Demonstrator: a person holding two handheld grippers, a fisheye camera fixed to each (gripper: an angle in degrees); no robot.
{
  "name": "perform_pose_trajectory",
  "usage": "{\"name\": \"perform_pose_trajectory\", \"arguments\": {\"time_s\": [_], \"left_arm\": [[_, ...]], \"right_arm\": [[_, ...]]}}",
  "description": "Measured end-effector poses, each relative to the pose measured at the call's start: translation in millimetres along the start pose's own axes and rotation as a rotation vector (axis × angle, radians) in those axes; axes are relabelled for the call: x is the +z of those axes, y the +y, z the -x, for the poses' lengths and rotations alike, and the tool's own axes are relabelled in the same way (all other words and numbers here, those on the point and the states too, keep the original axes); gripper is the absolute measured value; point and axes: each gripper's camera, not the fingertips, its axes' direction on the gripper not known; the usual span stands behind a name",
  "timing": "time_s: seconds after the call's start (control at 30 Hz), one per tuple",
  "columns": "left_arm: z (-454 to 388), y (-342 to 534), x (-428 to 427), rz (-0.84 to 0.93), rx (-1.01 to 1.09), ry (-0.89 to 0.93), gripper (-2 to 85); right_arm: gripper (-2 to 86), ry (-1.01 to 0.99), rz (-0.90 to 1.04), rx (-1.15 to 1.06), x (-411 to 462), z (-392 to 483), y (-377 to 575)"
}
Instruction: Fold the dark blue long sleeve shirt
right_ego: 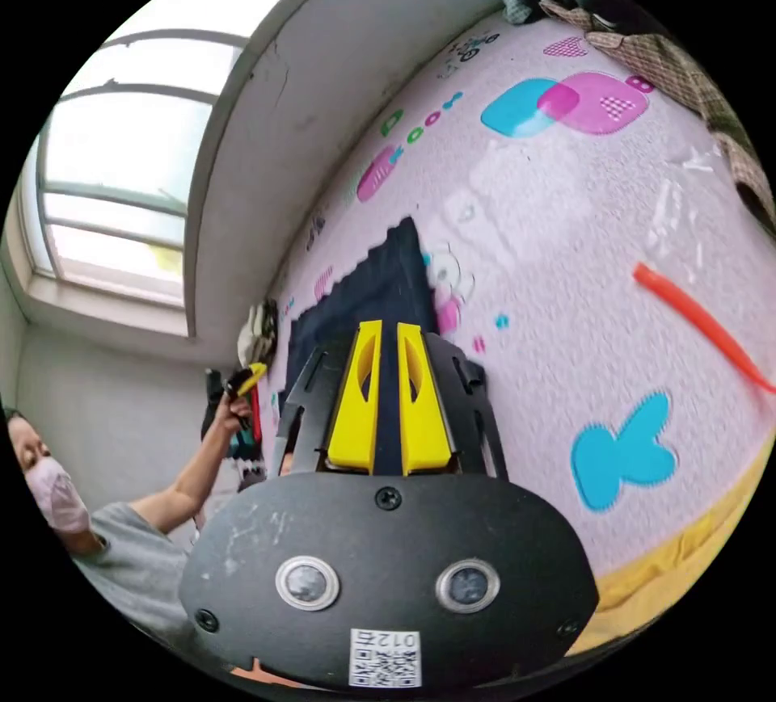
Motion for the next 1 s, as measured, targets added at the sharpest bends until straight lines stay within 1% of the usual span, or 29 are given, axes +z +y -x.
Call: {"name": "perform_pose_trajectory", "arguments": {"time_s": [0.03,0.07,0.13,0.2,0.3,0.4,0.47,0.6,0.67,0.8,1.0], "left_arm": [[-14.4,12.0,6.5,0.097,0.06,-0.076,4.6],[-21.0,18.6,11.5,0.152,0.088,-0.118,4.9],[-43.5,47.3,34.1,0.315,0.191,-0.259,6.0],[-55.8,65.0,53.8,0.401,0.239,-0.293,6.6],[-70.6,82.8,87.0,0.458,0.272,-0.321,7.1],[-78.4,88.8,121.0,0.513,0.286,-0.394,7.3],[-83.8,88.7,133.8,0.513,0.289,-0.422,7.1],[-92.3,84.9,158.1,0.513,0.262,-0.449,6.2],[-95.5,81.9,162.7,0.506,0.249,-0.433,5.6],[-107.2,79.3,164.0,0.463,0.259,-0.422,4.3],[-103.9,77.1,192.8,0.477,0.23,-0.412,2.7]], "right_arm": [[3.6,0.035,0.046,-0.022,-6.5,6.4,20.6],[4.3,0.081,0.085,-0.03,-13.4,11.4,42.0],[4.8,0.139,0.112,-0.033,-24.5,16.5,71.5],[5.7,0.163,0.145,-0.025,-30.2,19.0,94.6],[6.9,0.189,0.18,-0.021,-27.7,26.7,119.2],[7.6,0.264,0.199,-0.089,-18.2,49.6,127.9],[7.4,0.278,0.174,-0.109,-14.8,66.7,127.6],[6.3,0.302,0.19,-0.125,-1.1,87.0,124.7],[4.1,0.354,0.19,-0.141,1.9,99.9,123.5],[2.8,0.336,0.153,-0.157,-9.5,119.5,123.3],[0.6,0.354,0.141,-0.182,-18.0,144.3,123.8]]}}
